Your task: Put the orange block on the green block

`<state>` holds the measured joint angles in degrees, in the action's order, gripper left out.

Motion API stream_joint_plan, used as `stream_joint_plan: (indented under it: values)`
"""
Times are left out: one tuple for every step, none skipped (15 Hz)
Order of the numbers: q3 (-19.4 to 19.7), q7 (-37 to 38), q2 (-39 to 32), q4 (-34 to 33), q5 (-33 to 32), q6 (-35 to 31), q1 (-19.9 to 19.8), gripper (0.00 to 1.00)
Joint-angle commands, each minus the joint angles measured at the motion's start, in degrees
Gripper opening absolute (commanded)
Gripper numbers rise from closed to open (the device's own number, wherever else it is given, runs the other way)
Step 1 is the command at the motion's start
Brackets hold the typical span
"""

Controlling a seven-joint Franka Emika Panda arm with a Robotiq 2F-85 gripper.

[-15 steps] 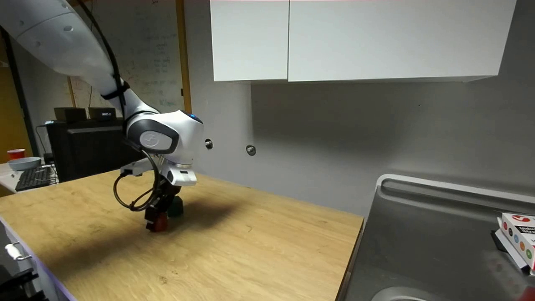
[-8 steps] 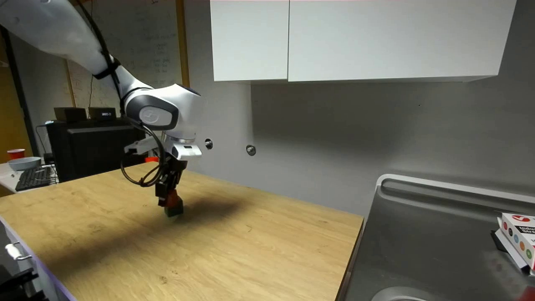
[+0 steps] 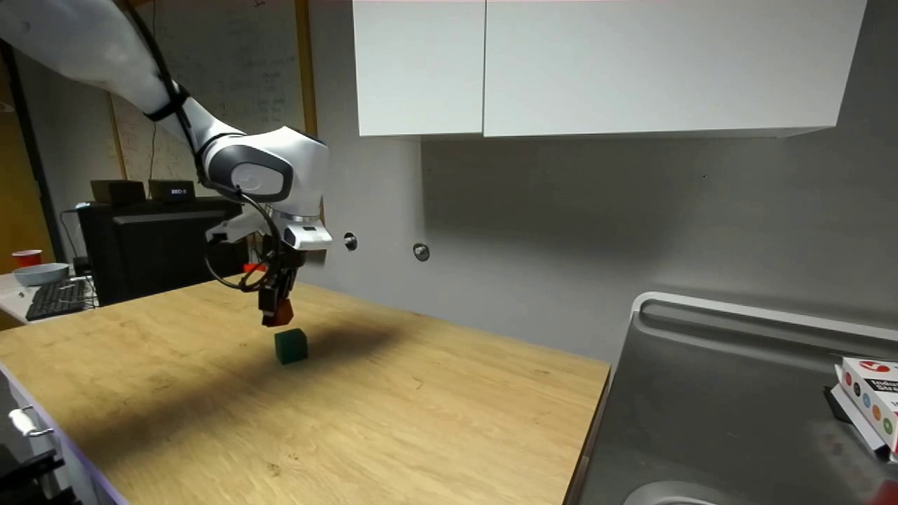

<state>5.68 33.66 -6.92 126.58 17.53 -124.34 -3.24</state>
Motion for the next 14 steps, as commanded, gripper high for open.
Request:
stream_joint_plan:
  values:
    - [-1.31, 0.36, -2.69, -2.4, 0.23, 1.89, 0.97, 0.18]
    - [-1.52, 0.4, -3.35, -2.84, 0.17, 2.05, 1.26, 0.18]
    - [-1.66, 0.4, -3.99, -3.33, 0.09, 2.25, 1.49, 0.18]
    - [-1.73, 0.4, -4.65, -4.06, 0.02, 2.54, 1.67, 0.18]
    - [-1.75, 0.36, -5.17, -4.64, -0.06, 2.81, 1.77, 0.18]
    - [-1.69, 0.41, -5.74, -5.51, -0.12, 3.31, 1.8, 0.18]
    - [-1.6, 0.46, -6.16, -6.28, -0.24, 3.76, 1.78, 0.18]
    - [-1.48, 0.52, -6.47, -7.05, -0.41, 4.12, 1.75, 0.18]
    - [-1.36, 0.56, -6.72, -7.76, -0.54, 4.4, 1.71, 0.18]
    - [-1.23, 0.57, -6.9, -8.46, -0.65, 4.67, 1.65, 0.18]
    - [-1.12, 0.55, -7.15, -9.11, -0.72, 4.83, 1.57, 0.18]
    - [-1.02, 0.55, -7.4, -9.68, -0.74, 4.97, 1.47, 0.18]
    - [-0.91, 0.5, -7.73, -10.16, -0.69, 5.14, 1.38, 0.18]
    - [-0.81, 0.52, -8.05, -10.55, -0.65, 5.4, 1.31, 0.18]
